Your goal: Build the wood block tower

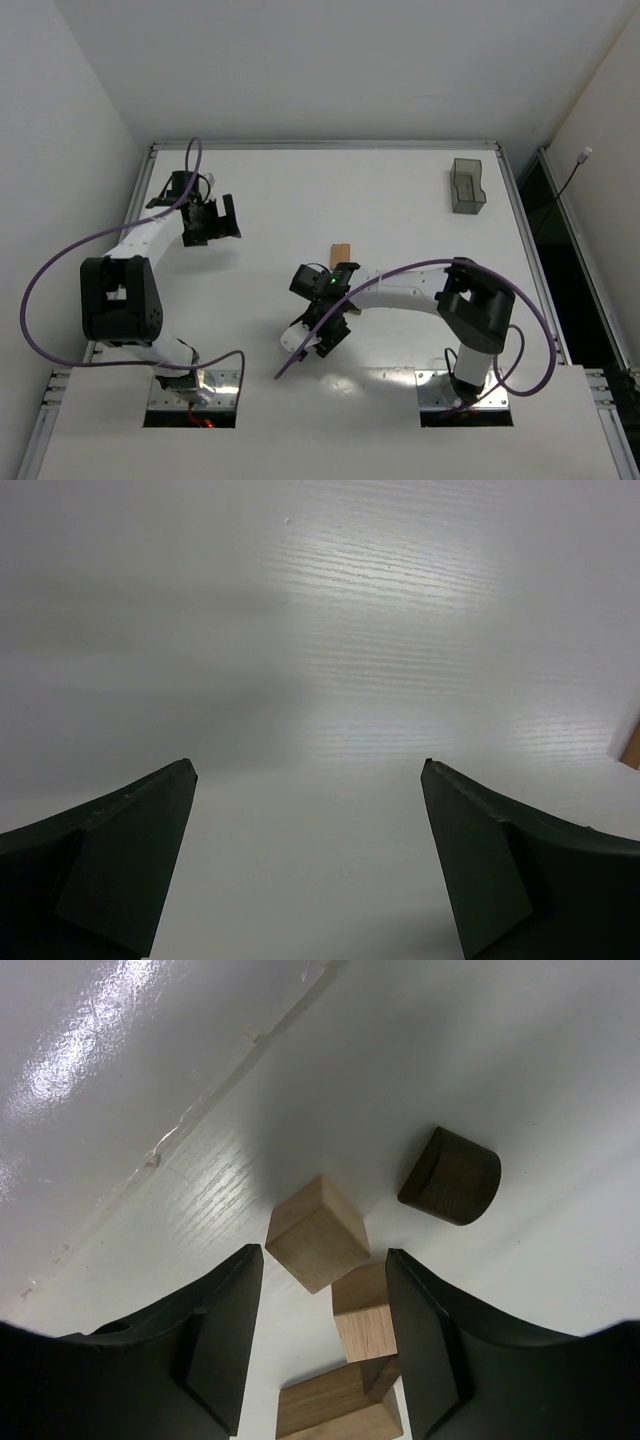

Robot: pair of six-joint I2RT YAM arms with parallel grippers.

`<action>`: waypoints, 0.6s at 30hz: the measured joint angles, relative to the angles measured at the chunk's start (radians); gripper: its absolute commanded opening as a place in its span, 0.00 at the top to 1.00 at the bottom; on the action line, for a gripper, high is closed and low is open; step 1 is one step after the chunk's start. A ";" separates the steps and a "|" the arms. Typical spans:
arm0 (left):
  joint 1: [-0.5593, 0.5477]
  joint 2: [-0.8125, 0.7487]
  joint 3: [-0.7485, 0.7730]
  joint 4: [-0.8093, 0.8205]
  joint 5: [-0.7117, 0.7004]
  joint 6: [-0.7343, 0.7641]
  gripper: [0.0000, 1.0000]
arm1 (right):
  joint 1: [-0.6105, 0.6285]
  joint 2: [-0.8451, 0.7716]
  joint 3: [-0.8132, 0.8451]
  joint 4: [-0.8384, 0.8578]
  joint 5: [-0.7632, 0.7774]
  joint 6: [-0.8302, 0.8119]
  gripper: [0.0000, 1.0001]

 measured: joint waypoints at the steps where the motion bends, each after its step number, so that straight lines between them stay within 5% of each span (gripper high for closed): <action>1: 0.002 0.001 0.000 0.000 0.001 0.000 0.04 | 0.000 0.000 0.000 0.000 0.000 -0.005 0.50; 18: 0.046 0.007 0.000 0.008 0.023 -0.018 0.04 | 0.009 0.000 -0.003 -0.014 0.021 -0.081 0.47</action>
